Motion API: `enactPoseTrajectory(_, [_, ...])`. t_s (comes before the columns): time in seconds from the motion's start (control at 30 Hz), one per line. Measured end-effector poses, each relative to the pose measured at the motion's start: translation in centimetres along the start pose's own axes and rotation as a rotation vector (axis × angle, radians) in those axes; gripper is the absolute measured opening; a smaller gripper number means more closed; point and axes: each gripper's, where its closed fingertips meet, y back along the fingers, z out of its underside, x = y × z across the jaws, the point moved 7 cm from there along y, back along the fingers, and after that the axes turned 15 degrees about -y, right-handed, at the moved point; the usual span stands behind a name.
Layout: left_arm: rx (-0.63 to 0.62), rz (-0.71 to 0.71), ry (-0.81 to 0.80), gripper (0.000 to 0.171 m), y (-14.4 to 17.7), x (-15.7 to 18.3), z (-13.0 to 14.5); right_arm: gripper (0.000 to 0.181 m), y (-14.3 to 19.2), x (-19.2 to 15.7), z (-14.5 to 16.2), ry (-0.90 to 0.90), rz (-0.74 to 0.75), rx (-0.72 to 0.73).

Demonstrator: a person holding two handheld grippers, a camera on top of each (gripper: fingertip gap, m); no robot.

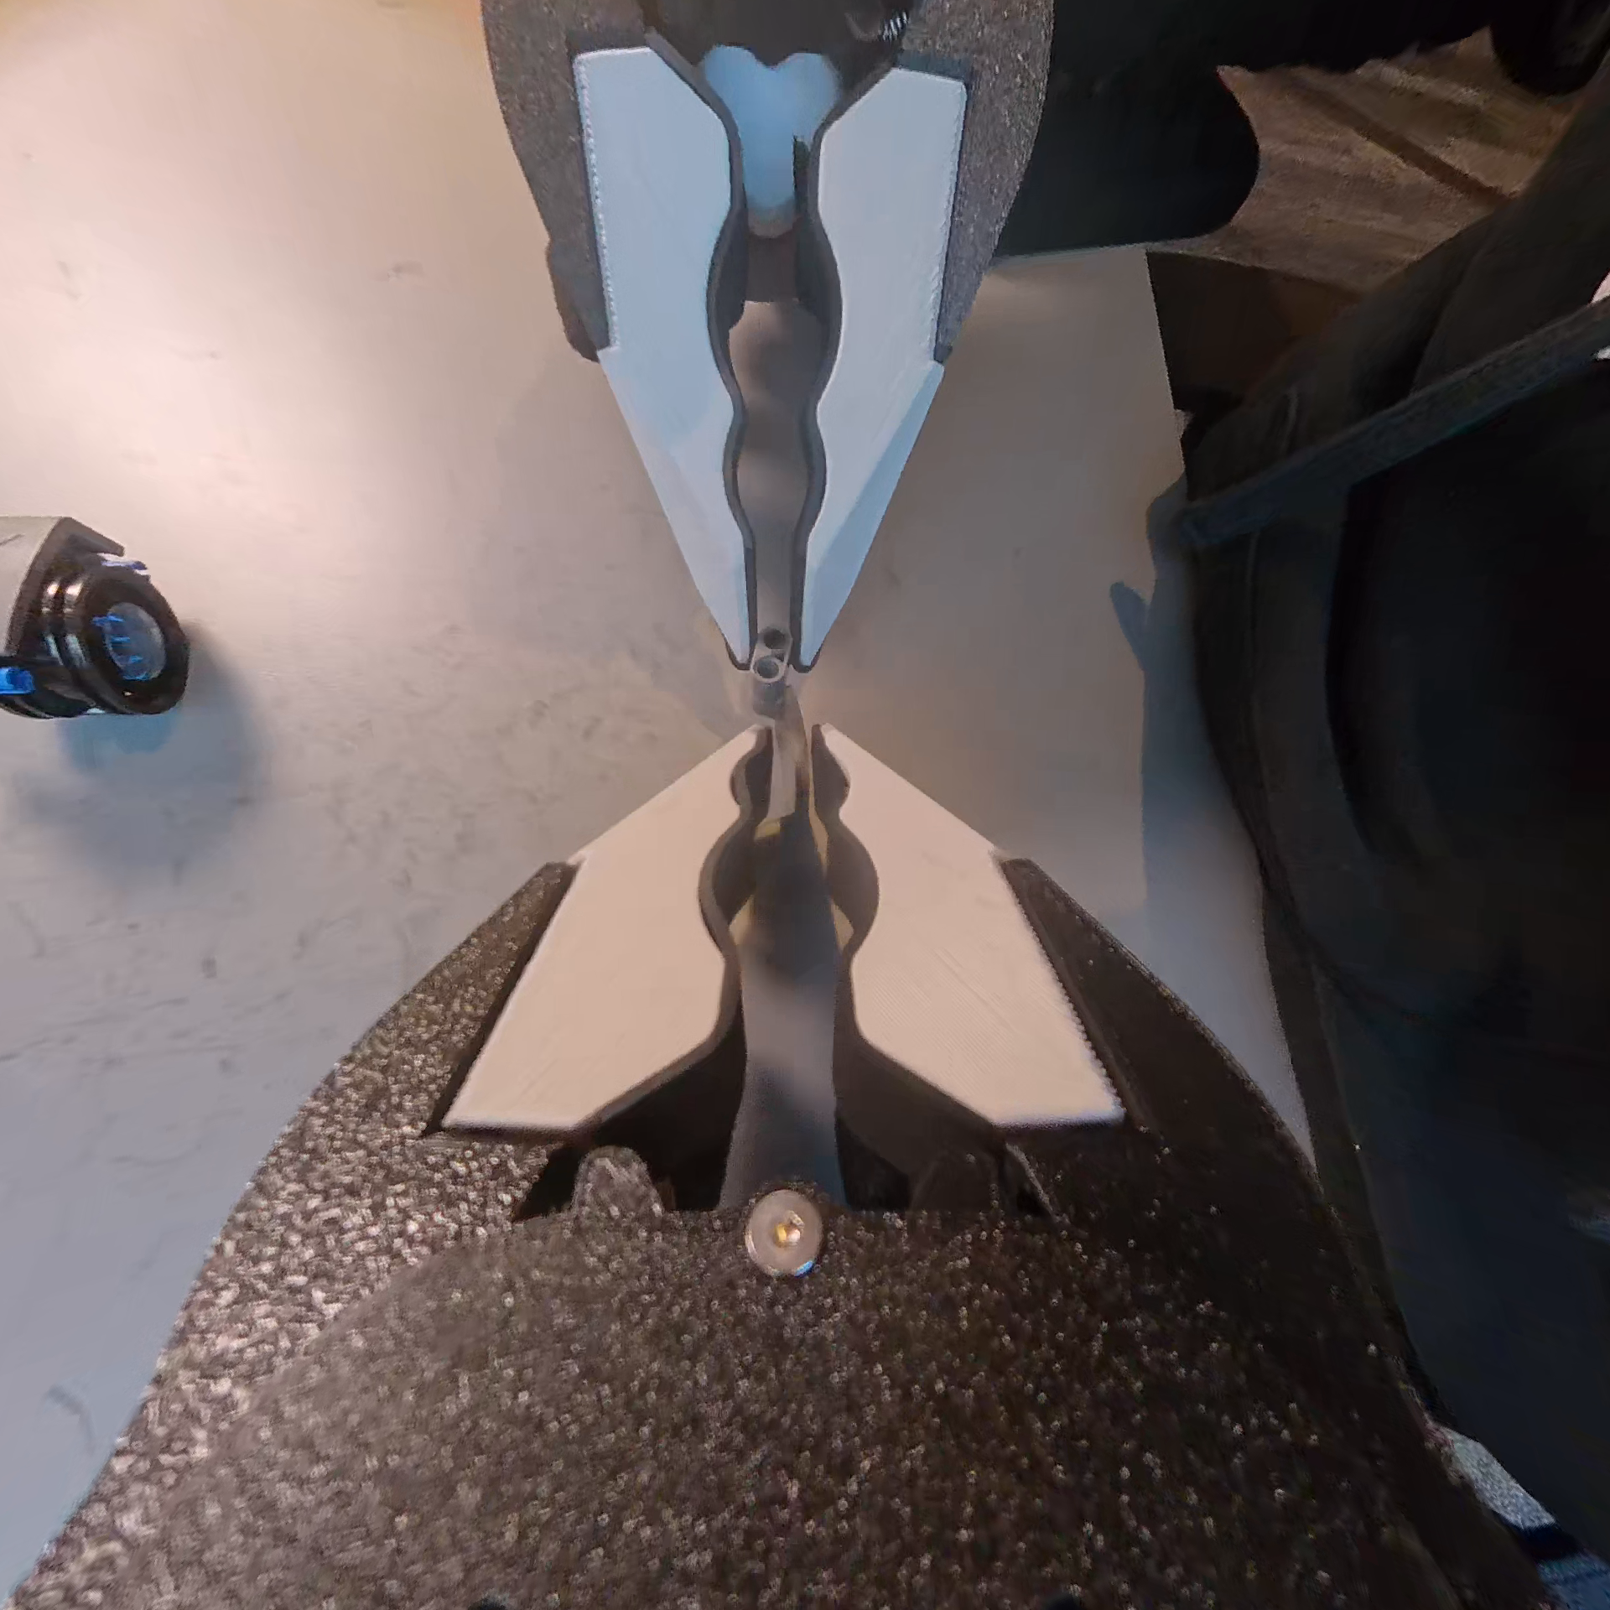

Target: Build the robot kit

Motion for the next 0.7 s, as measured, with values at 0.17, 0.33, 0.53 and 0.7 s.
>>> enactPoseTrajectory(0.17, [0.037,-0.014,-0.025,0.011,0.5,0.0,-0.6,0.006,0.3,-0.2,-0.2,-0.009,-0.01,0.022])
enactPoseTrajectory(0.33, [0.128,-0.055,-0.06,0.013,1.2,-0.3,-1.5,0.006,0.7,-0.6,-0.9,0.006,-0.013,0.056])
enactPoseTrajectory(0.53, [0.141,-0.056,-0.133,0.007,1.3,-0.2,-2.0,0.006,1.0,-1.0,-1.3,0.029,-0.018,0.062])
enactPoseTrajectory(0.7, [0.219,0.052,-0.172,0.007,1.7,0.0,-1.8,0.01,1.9,-1.4,-1.6,0.02,-0.092,0.091])
